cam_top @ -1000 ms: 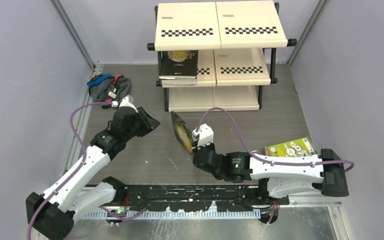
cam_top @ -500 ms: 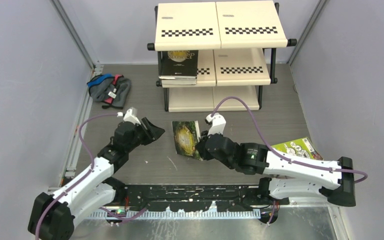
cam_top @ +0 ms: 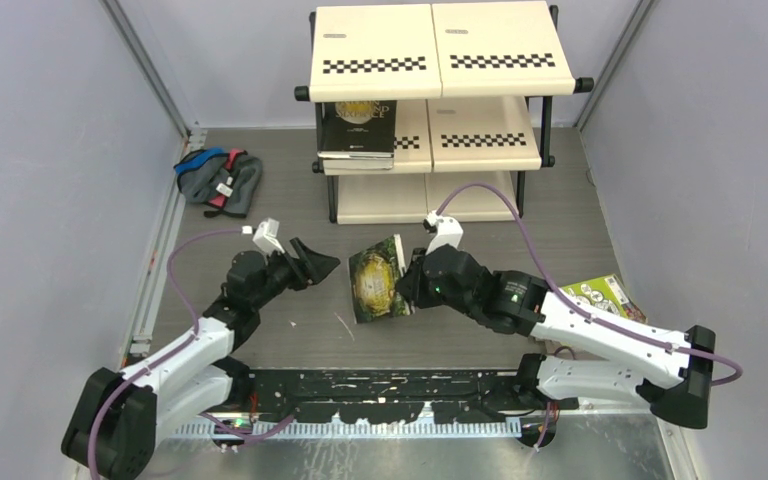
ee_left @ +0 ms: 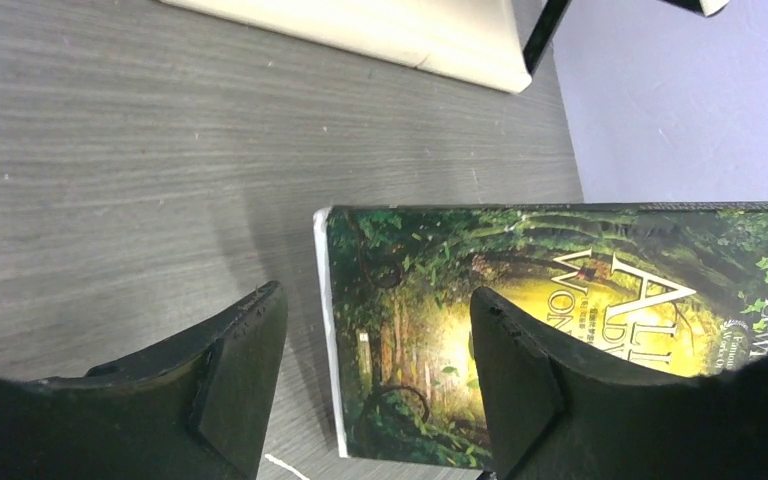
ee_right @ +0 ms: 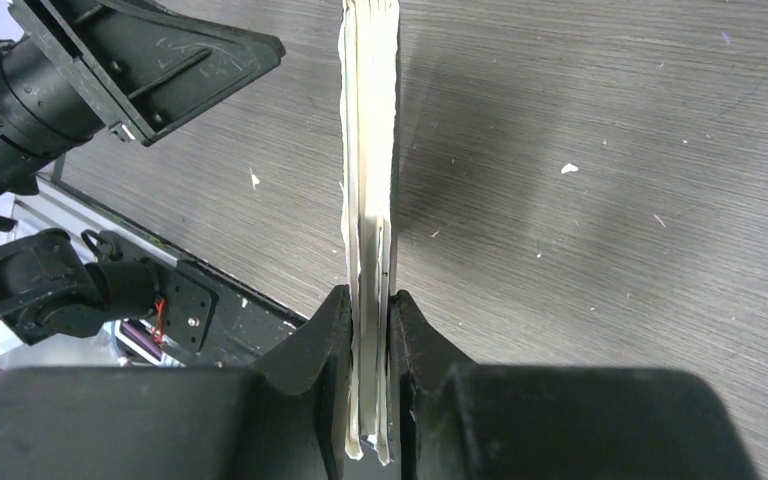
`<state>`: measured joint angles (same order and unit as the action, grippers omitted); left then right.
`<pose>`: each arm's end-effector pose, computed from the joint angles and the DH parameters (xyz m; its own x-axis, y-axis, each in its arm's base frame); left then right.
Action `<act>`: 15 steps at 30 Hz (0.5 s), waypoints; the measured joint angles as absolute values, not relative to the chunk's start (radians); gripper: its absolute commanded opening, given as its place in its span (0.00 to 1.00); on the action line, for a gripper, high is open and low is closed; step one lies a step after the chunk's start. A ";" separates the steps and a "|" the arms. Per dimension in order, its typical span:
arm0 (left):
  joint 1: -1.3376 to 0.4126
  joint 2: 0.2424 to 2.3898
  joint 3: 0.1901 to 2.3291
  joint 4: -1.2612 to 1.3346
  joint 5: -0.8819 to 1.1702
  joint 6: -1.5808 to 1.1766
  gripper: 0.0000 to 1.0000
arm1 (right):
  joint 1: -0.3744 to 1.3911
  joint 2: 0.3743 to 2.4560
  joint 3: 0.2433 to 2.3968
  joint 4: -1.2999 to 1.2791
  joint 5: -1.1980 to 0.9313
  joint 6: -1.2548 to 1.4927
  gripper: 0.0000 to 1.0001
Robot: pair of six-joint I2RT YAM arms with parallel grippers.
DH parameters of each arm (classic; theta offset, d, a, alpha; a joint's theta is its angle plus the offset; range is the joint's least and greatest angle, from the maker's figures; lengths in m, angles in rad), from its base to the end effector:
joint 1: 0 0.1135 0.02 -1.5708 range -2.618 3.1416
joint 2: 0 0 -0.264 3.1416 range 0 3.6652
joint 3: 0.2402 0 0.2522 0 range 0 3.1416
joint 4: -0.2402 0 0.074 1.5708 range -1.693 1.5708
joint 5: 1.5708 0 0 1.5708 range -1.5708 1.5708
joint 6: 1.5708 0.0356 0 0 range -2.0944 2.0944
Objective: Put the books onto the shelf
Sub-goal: Pick up the book from the center of the board.
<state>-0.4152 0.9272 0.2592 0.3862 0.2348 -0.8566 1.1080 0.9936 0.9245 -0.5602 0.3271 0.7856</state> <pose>0.1754 -0.0864 0.1898 -0.6176 -0.5309 -0.5803 0.1986 0.6086 -0.7682 0.1047 0.1842 0.3143 -0.7031 0.0911 -0.7053 -0.3312 0.8357 0.4381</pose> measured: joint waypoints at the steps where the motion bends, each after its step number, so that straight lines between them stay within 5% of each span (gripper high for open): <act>1: -0.409 0.927 0.259 0.398 0.244 -0.854 0.70 | 1.105 1.003 0.940 -0.570 0.322 0.784 0.01; 15: -0.345 1.021 0.295 0.612 0.480 -0.799 0.73 | 1.081 1.153 1.194 -0.740 0.188 0.683 0.01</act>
